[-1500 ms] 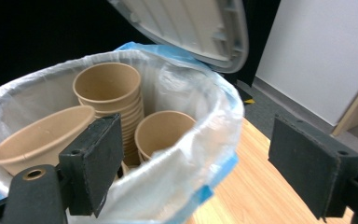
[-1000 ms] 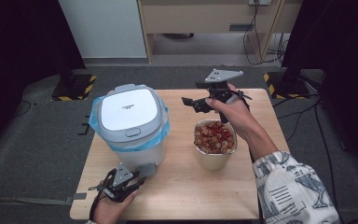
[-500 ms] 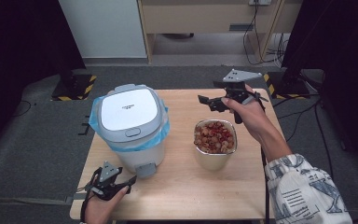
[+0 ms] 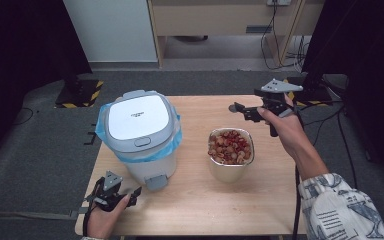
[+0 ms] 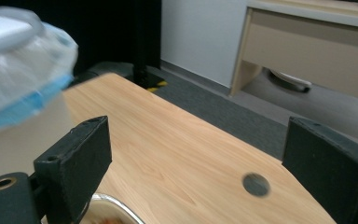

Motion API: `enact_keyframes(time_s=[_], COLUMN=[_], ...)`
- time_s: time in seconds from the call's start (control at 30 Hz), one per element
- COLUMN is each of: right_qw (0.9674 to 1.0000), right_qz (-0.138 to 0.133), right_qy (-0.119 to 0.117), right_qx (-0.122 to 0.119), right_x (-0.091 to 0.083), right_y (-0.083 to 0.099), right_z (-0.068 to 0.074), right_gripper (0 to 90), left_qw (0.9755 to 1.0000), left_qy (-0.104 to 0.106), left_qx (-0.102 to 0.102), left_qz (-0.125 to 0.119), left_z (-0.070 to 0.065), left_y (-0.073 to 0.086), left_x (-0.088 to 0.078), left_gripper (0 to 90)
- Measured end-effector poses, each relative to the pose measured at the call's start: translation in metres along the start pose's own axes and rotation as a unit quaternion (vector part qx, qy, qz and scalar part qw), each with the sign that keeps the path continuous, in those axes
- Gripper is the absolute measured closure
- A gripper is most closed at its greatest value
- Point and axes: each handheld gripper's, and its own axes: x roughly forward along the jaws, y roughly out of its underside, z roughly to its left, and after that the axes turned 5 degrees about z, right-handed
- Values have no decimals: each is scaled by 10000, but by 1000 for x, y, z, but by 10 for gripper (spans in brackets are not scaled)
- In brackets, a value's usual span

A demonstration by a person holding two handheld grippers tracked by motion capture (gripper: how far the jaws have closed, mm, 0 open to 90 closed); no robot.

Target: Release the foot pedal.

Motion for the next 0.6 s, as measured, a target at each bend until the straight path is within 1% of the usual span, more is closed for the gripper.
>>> enact_keyframes(time_s=[0.03, 0.13, 0.2, 0.27, 0.3, 0.33, 0.43, 0.5, 0.6], right_qw=[10000, 9996, 9991, 9984, 9981, 9973, 9958, 9944, 9920], right_qz=[38, 108, 167, 235, 269, 324, 459, 562, 745], right_qy=[80, 226, 360, 447, 495, 598, 725, 789, 834], right_qx=[23, 96, 151, 235, 253, 267, 305, 420, 590], right_x=[-2, -7, -11, -16, -18, -22, -28, -32, -33], right_y=[6, 19, 31, 47, 53, 63, 85, 107, 139], right_z=[-3, -9, -14, -18, -19, -21, -23, -22, -18], right_gripper=[83, 79, 78, 78, 78, 78, 76, 76, 76], left_qw=[10000, 9999, 9998, 9996, 9995, 9995, 9993, 9992, 9991], left_qy=[-15, -115, -187, -236, -266, -282, -336, -368, -398], left_qx=[-38, -84, -115, -164, -157, -145, -160, -154, -155], left_qz=[-5, -12, -14, -40, -39, -23, -9, 3, 4], left_z=[1, 6, 9, 11, 12, 13, 15, 15, 16], left_y=[0, 1, 2, 2, 3, 3, 3, 3, 3], left_x=[0, 1, 1, 2, 2, 2, 4, 4, 5], left_gripper=[136, 125, 122, 118, 118, 118, 118, 118, 118])
